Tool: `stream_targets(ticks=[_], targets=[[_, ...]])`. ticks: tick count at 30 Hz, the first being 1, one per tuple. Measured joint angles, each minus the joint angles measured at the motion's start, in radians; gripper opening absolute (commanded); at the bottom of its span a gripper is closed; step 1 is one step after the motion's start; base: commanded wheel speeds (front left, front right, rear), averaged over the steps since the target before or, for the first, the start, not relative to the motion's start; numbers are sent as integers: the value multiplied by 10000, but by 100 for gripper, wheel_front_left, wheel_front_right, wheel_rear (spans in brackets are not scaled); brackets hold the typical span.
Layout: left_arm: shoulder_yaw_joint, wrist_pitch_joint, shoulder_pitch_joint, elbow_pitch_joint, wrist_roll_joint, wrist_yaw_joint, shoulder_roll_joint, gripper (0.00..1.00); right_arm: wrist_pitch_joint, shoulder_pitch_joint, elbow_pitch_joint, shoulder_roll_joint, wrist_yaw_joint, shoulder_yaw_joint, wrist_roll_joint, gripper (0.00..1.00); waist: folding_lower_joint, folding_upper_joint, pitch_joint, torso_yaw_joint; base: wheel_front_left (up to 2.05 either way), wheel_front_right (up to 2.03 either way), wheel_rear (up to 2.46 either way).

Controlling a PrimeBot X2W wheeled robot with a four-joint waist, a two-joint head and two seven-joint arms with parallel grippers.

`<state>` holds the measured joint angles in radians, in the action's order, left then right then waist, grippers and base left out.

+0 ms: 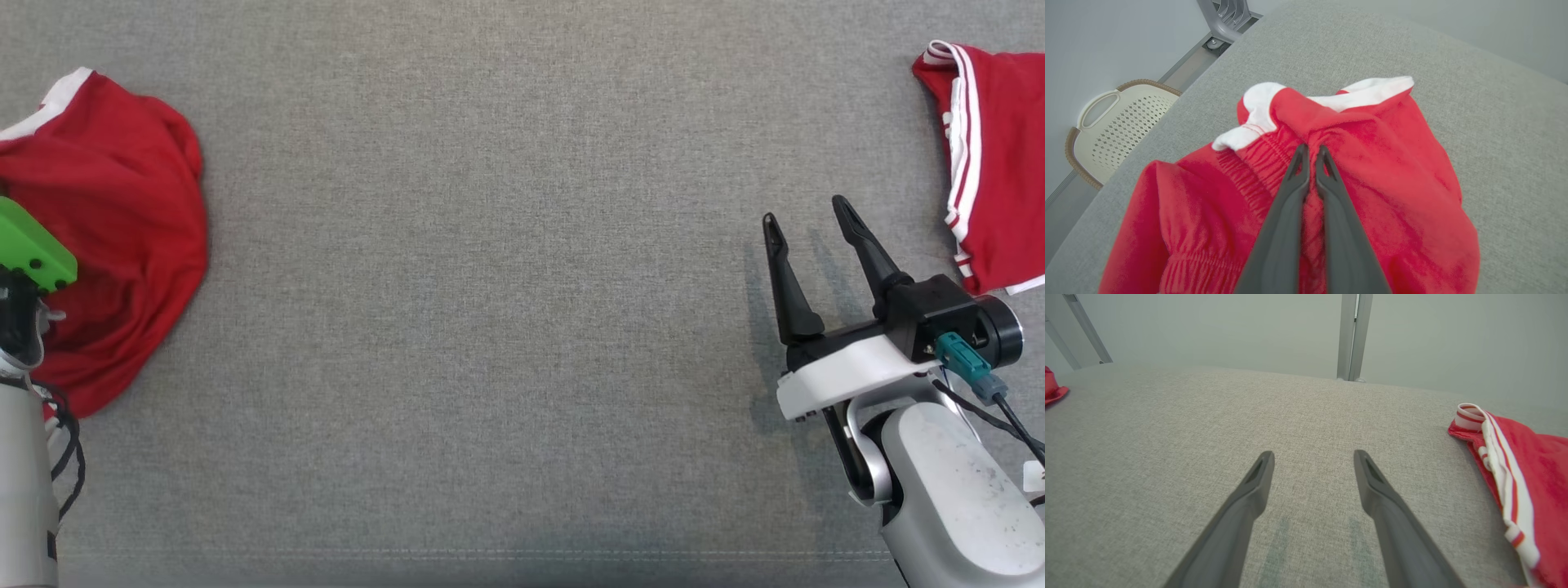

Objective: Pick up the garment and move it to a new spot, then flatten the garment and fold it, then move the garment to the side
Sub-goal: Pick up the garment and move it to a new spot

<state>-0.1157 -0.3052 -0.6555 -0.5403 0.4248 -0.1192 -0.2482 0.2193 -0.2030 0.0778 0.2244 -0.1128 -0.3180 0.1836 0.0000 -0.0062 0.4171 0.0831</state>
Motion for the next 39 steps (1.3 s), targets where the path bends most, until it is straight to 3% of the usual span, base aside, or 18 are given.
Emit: stream_targets(ticks=[6, 16, 23, 32, 39], targets=[[42, 848, -468, 163, 0, 161, 4, 0, 8, -12, 176, -48, 8, -2, 6, 100, 0, 0, -317, 23, 0, 0, 0], [815, 1893, -887, 673, 0, 1296, 274, 0, 111, -37, 614, -403, 69, -94, 111, 100, 0, 0, -1235, 29, 0, 0, 0], [1534, 2021, -764, 771, 6, 1923, 959, 0, 192, -19, 938, -696, 148, -219, 309, 100, 0, 0, -2023, -137, 0, 0, 0], [2654, 2098, 533, 865, 443, 2130, 2637, 0, 194, 204, 1174, -1051, 234, -508, 468, 100, 0, 0, -2722, -874, 0, 0, 0], [3574, 2600, 594, 1429, 431, 2217, 2347, 0, 224, 286, 1244, -1062, 247, -577, 499, 100, 0, 0, -2955, -1690, 0, 0, 0]])
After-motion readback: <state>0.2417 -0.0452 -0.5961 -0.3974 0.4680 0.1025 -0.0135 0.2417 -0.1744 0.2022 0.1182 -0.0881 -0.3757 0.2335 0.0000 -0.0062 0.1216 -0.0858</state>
